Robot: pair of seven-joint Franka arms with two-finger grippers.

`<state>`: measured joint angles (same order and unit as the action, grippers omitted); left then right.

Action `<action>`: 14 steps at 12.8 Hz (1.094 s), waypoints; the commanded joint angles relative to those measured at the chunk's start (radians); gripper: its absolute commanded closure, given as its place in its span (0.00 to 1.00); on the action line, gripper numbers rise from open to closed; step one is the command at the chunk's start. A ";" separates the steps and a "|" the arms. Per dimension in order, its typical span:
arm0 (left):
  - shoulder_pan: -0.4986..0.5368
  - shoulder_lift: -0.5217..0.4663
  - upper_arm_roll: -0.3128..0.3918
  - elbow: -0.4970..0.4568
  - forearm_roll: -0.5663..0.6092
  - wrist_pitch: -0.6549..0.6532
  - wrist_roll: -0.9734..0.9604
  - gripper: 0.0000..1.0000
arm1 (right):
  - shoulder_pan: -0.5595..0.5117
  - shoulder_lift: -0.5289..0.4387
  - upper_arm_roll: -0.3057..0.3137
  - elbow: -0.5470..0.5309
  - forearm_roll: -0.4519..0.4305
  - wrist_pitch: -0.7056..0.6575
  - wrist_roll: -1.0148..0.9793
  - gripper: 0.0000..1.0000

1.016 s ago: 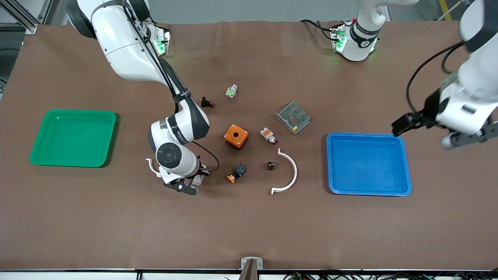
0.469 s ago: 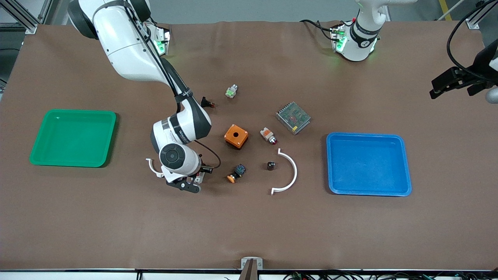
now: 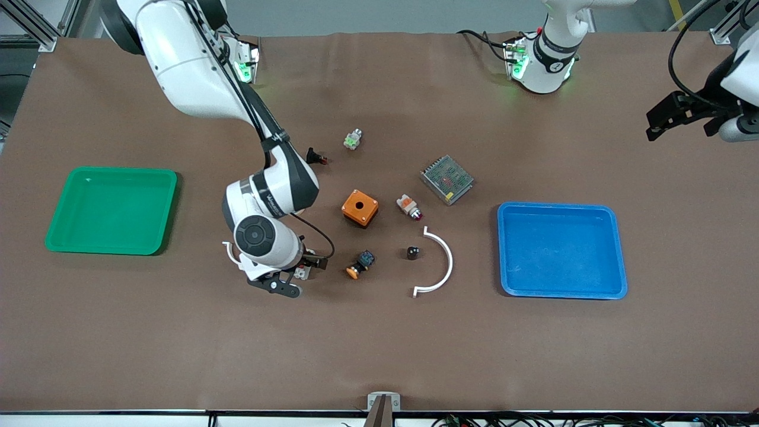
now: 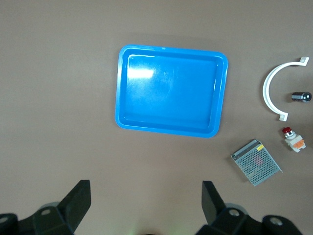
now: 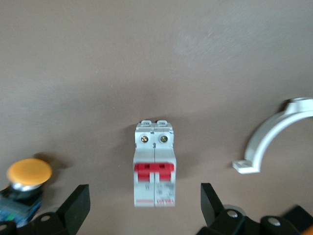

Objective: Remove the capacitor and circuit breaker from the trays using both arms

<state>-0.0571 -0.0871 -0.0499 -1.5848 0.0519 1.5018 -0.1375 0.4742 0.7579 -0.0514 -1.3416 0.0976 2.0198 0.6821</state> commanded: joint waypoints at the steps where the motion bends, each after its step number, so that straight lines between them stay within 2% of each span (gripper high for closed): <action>1: -0.009 -0.023 -0.008 -0.034 0.019 0.021 0.012 0.00 | -0.020 -0.115 -0.039 0.044 0.002 -0.104 -0.015 0.00; 3: -0.001 -0.023 -0.011 -0.031 -0.013 0.021 0.018 0.00 | -0.043 -0.163 -0.061 0.062 0.002 -0.145 -0.057 0.00; 6: -0.001 -0.023 -0.011 -0.029 -0.032 0.017 0.029 0.00 | -0.110 -0.202 -0.079 0.067 -0.004 -0.180 -0.240 0.00; 9: -0.009 -0.016 -0.013 -0.029 -0.034 0.018 0.027 0.00 | -0.152 -0.258 -0.129 0.065 -0.033 -0.230 -0.407 0.00; 10: -0.007 -0.016 -0.013 -0.029 -0.034 0.018 0.027 0.00 | -0.161 -0.313 -0.160 0.053 -0.032 -0.239 -0.462 0.00; 11: -0.006 -0.017 -0.013 -0.027 -0.034 0.017 0.029 0.00 | -0.175 -0.360 -0.182 0.042 -0.033 -0.306 -0.493 0.00; 12: -0.006 -0.019 -0.013 -0.027 -0.034 0.017 0.029 0.00 | -0.205 -0.402 -0.188 0.042 -0.036 -0.361 -0.512 0.00; 14: -0.010 -0.017 -0.015 -0.023 -0.035 0.023 0.029 0.00 | -0.288 -0.463 -0.171 0.044 -0.062 -0.389 -0.629 0.00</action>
<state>-0.0679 -0.0920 -0.0620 -1.6018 0.0329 1.5106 -0.1363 0.2524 0.3697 -0.2482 -1.2622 0.0613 1.6499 0.1319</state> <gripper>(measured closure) 0.000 0.000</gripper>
